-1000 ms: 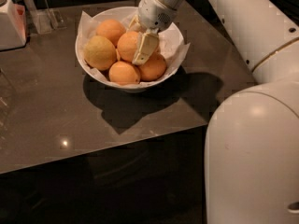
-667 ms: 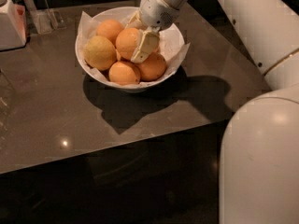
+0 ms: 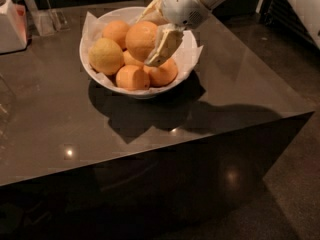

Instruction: Pick orange from white bowl

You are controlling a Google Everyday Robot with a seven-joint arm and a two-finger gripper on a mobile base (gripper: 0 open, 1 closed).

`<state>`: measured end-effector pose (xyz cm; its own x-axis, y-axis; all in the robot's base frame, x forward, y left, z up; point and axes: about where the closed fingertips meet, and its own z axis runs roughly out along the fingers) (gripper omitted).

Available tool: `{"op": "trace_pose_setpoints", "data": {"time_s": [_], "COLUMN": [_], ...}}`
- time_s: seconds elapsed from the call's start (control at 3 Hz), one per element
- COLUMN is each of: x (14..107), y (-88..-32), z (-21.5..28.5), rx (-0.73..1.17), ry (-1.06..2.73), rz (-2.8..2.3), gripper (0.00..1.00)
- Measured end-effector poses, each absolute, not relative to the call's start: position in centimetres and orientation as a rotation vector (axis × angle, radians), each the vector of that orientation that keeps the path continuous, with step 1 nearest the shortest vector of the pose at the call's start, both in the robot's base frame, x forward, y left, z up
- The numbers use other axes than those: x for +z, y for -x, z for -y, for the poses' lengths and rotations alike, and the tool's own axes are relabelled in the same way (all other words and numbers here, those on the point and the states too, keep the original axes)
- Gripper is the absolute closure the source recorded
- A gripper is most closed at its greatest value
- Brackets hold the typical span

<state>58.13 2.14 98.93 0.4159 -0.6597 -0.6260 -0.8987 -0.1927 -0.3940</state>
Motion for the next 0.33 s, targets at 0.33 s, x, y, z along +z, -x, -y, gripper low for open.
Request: {"op": "trace_pose_setpoints", "data": {"time_s": [0.33], "x": [98.92], "y": [-58.13], "z": [-2.15], "rx": [0.413], "ry": [1.937], "rz": [-1.323], "gripper": [1.0]}}
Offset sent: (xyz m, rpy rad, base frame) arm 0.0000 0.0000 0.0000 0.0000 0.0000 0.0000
